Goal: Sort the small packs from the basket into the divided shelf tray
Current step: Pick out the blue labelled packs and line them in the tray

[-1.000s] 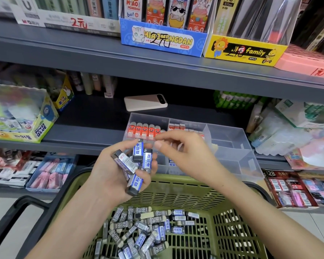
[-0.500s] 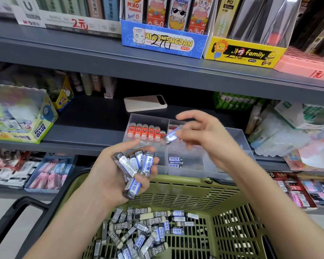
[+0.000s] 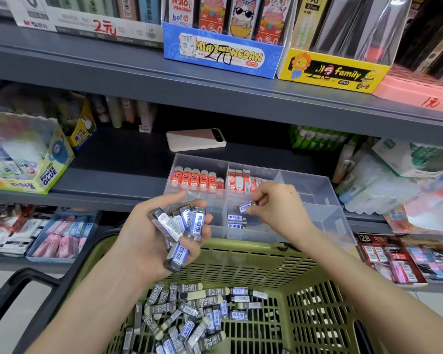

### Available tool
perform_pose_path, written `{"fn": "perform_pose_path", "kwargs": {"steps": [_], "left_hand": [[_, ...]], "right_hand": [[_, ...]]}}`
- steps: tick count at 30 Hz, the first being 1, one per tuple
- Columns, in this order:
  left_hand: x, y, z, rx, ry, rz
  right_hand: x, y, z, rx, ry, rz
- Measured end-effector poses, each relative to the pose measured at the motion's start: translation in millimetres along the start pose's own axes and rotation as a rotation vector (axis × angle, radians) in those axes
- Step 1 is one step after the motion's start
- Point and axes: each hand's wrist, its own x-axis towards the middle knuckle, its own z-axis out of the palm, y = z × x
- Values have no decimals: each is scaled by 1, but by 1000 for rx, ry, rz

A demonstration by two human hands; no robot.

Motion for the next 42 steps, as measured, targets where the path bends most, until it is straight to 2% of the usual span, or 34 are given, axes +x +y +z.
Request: {"fn": "perform_pose_path", "kwargs": {"steps": [3,7,13,18,28,33,37,39,41,42], "left_hand": [[-1,1,-2,-17,-28,-2],[0,2,-2,-16,-25,3],[1,3,-2,-6,-5,-3],[1,2,-2,-2,8,-5],[2,1,-4,-15,11,-14],[1,1,-2,-26,9,-15],[0,-1,2,-22,13,-18],[0,-2,5,-23,21,-21],[-1,-2,9,-23,37,-18],[-1,-3,11,-27,47,-17]], "right_hand": [[-1,-1,-2,40,-116,40],[2,-2,1,-4,-117,23],[5,2,6,-252,-118,-106],[3,8,4,-177,-133,-177],[10,4,5,-290,-353,-260],[4,5,3,-227,-278,-207],[0,1,1,-88,-290,-155],[-3,-2,-2,-187,-282,-173],[-9,-9,-7,-298,-152,-227],[-14,-15,-10,-239,-70,-257]]}}
